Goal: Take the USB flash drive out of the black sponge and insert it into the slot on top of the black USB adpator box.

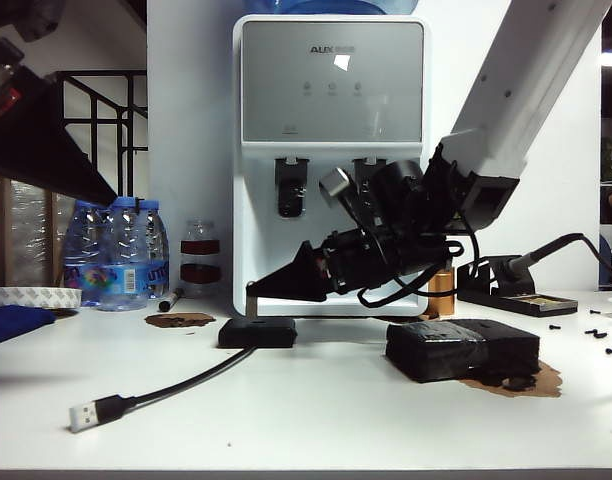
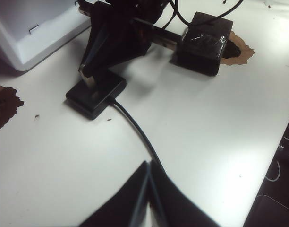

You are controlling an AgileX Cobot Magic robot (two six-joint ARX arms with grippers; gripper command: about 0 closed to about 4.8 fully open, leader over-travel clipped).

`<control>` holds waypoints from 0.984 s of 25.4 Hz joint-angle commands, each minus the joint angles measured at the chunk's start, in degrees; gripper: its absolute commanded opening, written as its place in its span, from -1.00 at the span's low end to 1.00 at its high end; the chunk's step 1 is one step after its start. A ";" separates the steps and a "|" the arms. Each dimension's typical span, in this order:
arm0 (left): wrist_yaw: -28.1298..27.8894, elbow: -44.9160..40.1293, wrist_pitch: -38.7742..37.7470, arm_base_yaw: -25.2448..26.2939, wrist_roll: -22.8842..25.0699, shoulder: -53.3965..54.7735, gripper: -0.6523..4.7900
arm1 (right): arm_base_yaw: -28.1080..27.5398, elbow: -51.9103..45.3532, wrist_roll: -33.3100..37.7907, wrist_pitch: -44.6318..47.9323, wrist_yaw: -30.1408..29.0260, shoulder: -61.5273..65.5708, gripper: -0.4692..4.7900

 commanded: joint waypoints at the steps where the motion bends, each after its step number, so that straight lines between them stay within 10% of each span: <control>1: 0.44 0.04 0.63 -0.02 -0.24 -0.13 -0.78 | -0.07 0.26 -2.45 -2.78 1.16 -0.46 -0.83; 25: 1.64 0.04 0.66 -0.02 -0.28 -0.13 -0.78 | -1.44 0.61 -4.90 -7.67 -0.61 -0.46 -0.83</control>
